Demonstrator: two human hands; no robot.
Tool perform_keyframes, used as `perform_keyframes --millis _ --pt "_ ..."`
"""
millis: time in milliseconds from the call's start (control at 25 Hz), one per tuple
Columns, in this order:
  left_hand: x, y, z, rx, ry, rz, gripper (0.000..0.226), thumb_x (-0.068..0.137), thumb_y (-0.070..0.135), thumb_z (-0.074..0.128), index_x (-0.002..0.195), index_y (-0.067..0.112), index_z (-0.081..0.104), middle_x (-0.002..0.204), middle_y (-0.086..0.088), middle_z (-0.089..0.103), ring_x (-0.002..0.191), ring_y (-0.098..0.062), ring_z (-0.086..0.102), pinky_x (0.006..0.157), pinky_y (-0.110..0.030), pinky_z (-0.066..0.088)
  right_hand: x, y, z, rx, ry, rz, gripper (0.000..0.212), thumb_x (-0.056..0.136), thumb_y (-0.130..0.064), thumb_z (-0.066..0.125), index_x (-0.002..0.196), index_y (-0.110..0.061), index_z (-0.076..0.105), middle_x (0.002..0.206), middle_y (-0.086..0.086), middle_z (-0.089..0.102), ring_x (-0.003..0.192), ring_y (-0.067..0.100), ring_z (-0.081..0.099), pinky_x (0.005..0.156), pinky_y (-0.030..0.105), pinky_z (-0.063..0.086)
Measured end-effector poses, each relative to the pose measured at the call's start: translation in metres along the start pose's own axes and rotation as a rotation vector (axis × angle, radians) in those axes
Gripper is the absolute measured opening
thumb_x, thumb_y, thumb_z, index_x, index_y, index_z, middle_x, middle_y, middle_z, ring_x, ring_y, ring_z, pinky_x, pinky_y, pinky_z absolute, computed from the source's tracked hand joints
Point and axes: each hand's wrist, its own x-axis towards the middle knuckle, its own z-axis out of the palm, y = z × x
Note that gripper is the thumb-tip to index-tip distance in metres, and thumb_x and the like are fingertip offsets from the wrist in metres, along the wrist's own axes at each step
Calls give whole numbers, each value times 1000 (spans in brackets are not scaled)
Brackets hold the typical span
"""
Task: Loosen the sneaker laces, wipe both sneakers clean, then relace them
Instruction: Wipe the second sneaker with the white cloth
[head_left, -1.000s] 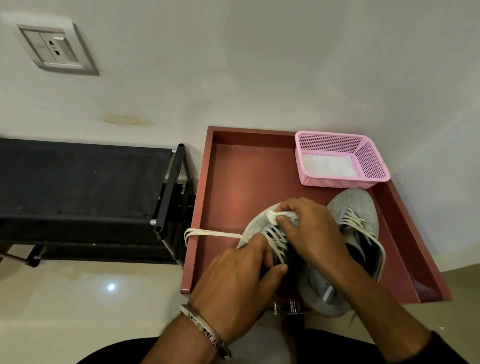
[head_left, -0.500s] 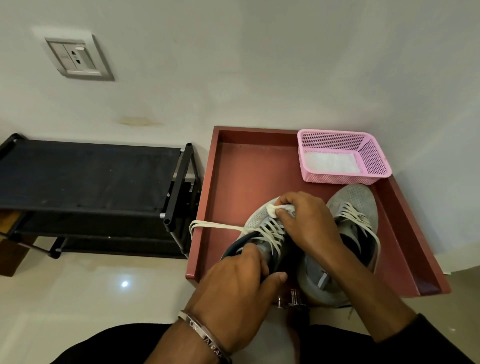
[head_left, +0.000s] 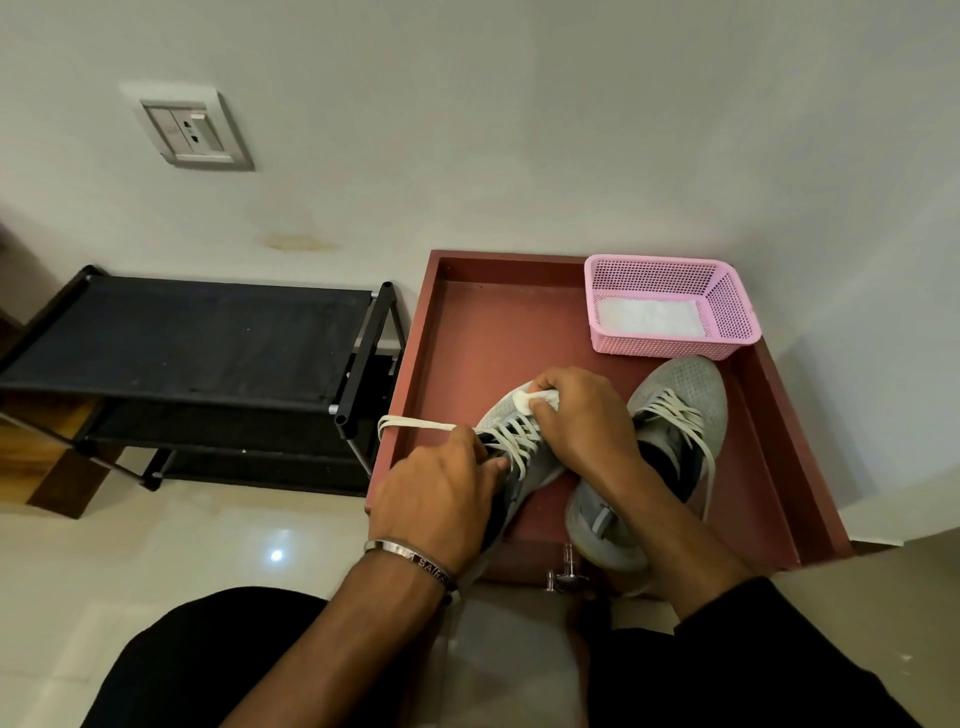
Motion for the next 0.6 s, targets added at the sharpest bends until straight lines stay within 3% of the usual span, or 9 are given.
perform_keyframes --millis 160,280,440,520,600 --pt "1 7 10 121 53 -25 31 99 49 44 112 22 47 88 1 69 77 -20 66 59 -32 49 -1 -2 -2 -42 -18 13 18 89 -22 62 104 -24 71 107 2 69 98 26 63 80 33 47" --pt "-4 15 8 86 115 -12 25 98 42 48 112 21 46 85 1 67 69 -19 60 55 -29 43 -2 -4 -4 -57 -21 26 19 90 -22 61 105 -25 71 108 2 70 99 25 63 82 35 49" --pt "-12 33 5 93 190 68 20 97 34 49 111 21 43 85 0 66 64 -15 52 59 -25 38 -2 -4 -4 -94 -60 40 21 90 -21 58 106 -26 70 110 4 69 101 28 64 81 34 49" --pt "-11 34 9 -158 144 -93 17 95 32 57 103 19 50 82 3 67 70 -16 61 59 -28 47 -2 -3 -5 -80 -69 40 21 91 -21 58 107 -26 70 111 4 68 102 28 63 79 31 47" --pt "-9 36 7 -665 52 -390 13 92 27 61 88 15 61 75 1 66 75 -21 65 62 -31 50 -1 -3 -6 -69 -69 37 21 91 -21 57 108 -26 69 112 4 68 102 28 63 79 30 46"
